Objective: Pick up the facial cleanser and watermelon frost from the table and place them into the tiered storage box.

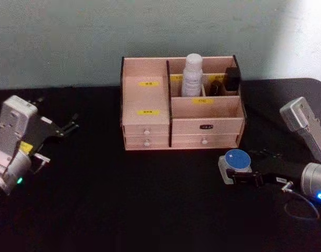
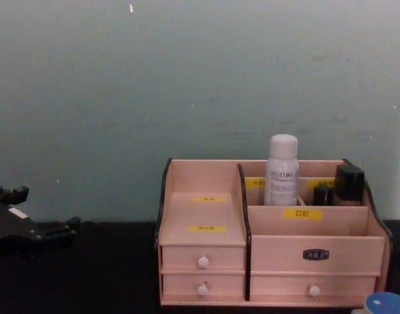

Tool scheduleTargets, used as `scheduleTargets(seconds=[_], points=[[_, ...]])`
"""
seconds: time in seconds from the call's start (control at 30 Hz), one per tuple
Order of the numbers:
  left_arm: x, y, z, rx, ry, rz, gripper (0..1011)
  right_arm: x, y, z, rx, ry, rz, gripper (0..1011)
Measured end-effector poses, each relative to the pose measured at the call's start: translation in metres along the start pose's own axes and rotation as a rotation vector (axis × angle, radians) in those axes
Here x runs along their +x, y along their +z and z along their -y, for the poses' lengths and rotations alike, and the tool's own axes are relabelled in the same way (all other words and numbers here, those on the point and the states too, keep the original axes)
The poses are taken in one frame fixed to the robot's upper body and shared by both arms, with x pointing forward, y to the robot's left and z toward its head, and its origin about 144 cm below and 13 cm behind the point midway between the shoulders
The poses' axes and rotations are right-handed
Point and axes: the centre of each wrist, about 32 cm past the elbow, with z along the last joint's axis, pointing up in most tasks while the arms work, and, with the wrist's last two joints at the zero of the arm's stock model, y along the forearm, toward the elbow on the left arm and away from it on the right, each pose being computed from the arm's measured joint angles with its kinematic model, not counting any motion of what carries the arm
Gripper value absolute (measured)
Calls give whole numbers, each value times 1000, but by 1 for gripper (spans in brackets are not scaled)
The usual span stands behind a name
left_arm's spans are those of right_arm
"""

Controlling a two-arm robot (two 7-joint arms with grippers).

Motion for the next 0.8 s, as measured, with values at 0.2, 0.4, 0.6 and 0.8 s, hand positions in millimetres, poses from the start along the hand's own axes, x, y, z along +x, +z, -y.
scheduleTargets(seconds=[0.2, 0.4, 0.6, 0.8], points=[[0, 0, 0, 0, 0, 0, 1001, 0, 0, 0, 1, 0, 0, 1000], [0, 0, 0, 0, 0, 0, 1001, 0, 0, 0, 1, 0, 1, 991], [0, 0, 0, 0, 0, 0, 1001, 0, 0, 1, 2, -1, 1, 866], [0, 0, 0, 0, 0, 0, 1001, 0, 0, 1, 2, -1, 1, 712]])
